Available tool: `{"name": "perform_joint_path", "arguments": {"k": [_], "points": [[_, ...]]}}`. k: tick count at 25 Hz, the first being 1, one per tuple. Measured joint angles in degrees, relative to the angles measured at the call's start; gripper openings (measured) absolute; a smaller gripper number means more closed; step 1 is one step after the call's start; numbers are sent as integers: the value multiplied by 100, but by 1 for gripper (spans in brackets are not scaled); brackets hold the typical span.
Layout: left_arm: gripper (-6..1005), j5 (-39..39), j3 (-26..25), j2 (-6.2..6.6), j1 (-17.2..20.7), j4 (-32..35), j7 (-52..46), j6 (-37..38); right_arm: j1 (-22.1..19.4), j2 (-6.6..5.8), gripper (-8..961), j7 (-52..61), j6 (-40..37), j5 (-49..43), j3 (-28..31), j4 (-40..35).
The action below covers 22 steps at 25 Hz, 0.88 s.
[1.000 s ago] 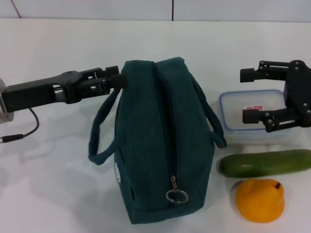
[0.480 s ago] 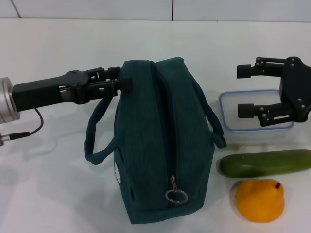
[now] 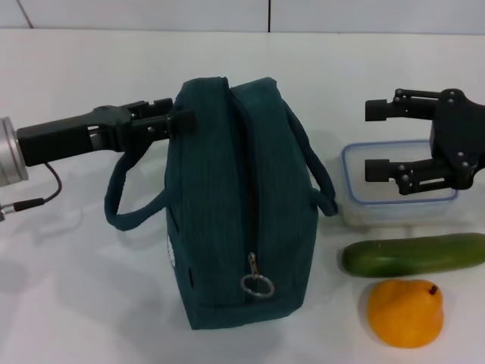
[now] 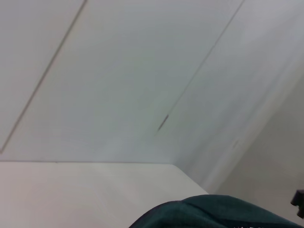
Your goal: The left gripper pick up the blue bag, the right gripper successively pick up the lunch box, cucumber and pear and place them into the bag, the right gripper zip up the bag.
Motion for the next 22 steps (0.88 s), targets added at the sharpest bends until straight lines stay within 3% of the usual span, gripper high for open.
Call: {"name": "perform_joint_path", "arguments": {"k": [7,14,22], "points": [[816,-73,-2,11,28,37,399,-42,-36,42,870,3,0,0,6,23],[600,-289,-3,18,80,204,959,-69,-112,66,870,-14,94,50,11,130],[428,-407,-2,20,38,493,1366,-240,-237,76,870,-258,381,374,18,938]]}}
